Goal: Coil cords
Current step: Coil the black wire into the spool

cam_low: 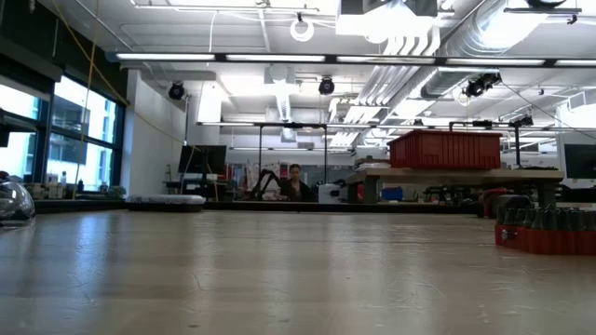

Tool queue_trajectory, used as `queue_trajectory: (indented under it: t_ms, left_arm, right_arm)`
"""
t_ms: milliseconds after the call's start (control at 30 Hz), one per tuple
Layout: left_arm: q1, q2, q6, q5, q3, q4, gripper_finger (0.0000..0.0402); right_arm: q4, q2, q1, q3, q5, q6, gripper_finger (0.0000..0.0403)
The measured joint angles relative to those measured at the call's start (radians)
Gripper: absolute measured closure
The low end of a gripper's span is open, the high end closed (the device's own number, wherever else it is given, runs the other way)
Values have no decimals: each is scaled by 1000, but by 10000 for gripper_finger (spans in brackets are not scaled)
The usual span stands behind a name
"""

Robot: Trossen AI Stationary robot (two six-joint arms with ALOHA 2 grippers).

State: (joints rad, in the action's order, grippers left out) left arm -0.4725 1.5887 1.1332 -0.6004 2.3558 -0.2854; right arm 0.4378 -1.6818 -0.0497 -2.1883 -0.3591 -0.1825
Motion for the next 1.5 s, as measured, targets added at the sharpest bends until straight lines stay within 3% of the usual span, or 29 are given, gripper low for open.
queue_trajectory:
  t_ms: [167,300,967,1500]
  left_arm:
    - [18,0,-1,9,0,-1,399]
    - [18,0,-3,10,0,0,399]
    - [18,0,-2,-1,0,2,399]
    - [44,1,-4,-8,0,0,399]
  right_arm:
    - [-88,-48,25,0,43,18,215]
    - [-120,-75,58,0,44,49,192]
    - [-246,-135,125,0,72,127,190]
    - [-340,-185,162,0,171,232,194]
